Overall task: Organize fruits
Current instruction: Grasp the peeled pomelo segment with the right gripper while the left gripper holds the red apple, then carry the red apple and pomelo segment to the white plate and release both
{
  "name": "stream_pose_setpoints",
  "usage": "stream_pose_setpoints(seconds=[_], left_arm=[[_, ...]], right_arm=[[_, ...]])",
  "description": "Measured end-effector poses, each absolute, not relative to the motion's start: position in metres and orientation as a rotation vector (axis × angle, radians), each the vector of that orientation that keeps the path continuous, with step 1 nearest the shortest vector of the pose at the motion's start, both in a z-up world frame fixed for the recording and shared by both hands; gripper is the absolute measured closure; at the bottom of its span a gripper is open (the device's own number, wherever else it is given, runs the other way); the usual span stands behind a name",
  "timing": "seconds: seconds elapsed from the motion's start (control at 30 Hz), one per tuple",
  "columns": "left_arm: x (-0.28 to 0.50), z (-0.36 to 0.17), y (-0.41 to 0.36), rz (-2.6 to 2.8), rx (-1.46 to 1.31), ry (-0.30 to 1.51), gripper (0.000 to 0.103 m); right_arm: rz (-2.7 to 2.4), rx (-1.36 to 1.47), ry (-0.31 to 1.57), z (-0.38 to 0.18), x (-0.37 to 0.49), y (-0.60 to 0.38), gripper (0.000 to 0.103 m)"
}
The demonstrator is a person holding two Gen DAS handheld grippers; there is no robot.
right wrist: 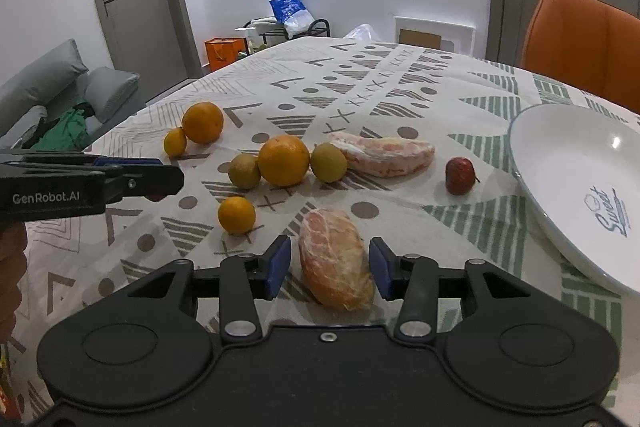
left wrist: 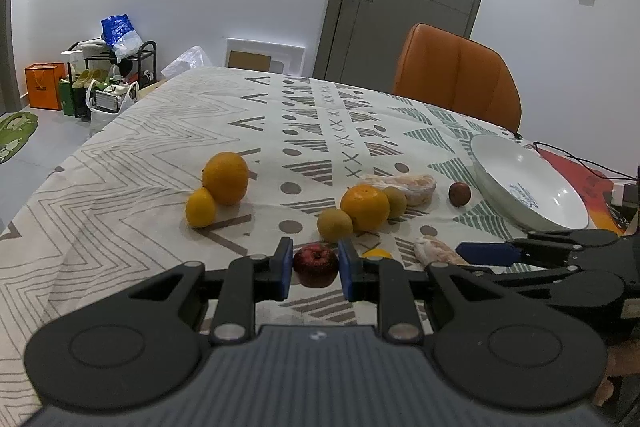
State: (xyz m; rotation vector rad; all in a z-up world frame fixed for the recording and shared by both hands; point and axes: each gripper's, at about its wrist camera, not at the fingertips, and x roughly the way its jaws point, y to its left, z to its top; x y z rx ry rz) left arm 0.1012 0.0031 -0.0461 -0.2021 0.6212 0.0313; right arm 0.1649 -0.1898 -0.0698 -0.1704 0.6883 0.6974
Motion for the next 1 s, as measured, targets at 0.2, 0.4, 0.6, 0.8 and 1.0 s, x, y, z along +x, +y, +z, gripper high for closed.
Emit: stream_pose_setpoints(seconds=[0.2, 0.4, 0.6, 0.8, 1.0], left_arm=[[0.103, -0.044, -0.004, 0.020, -0.189, 0.618, 0.081], [0.110, -0.040, -0.018, -0.005, -0.169, 0.611, 0.081], [0.121, -0.037, -0.036, -0.031, -0.142, 0.611, 0.081], [0.134, -0.036, -0.057, -0.058, -0.116, 0.617, 0.081], [0.150, -0.033, -0.080, -0.092, -0.086, 0.620, 0.081]], right_arm=[[0.705, -0.139, 0.668, -0.065, 0.165, -0.197, 0.070], [0.681, -0.102, 0.629, -0.051, 0.163, -0.216, 0.070], [0.659, -0.046, 0.587, -0.034, 0.165, -0.238, 0.070], [0.607, -0.011, 0.556, -0.029, 0.169, -0.260, 0.070], [0.557, 0.022, 0.534, -0.026, 0.175, -0.284, 0.070]])
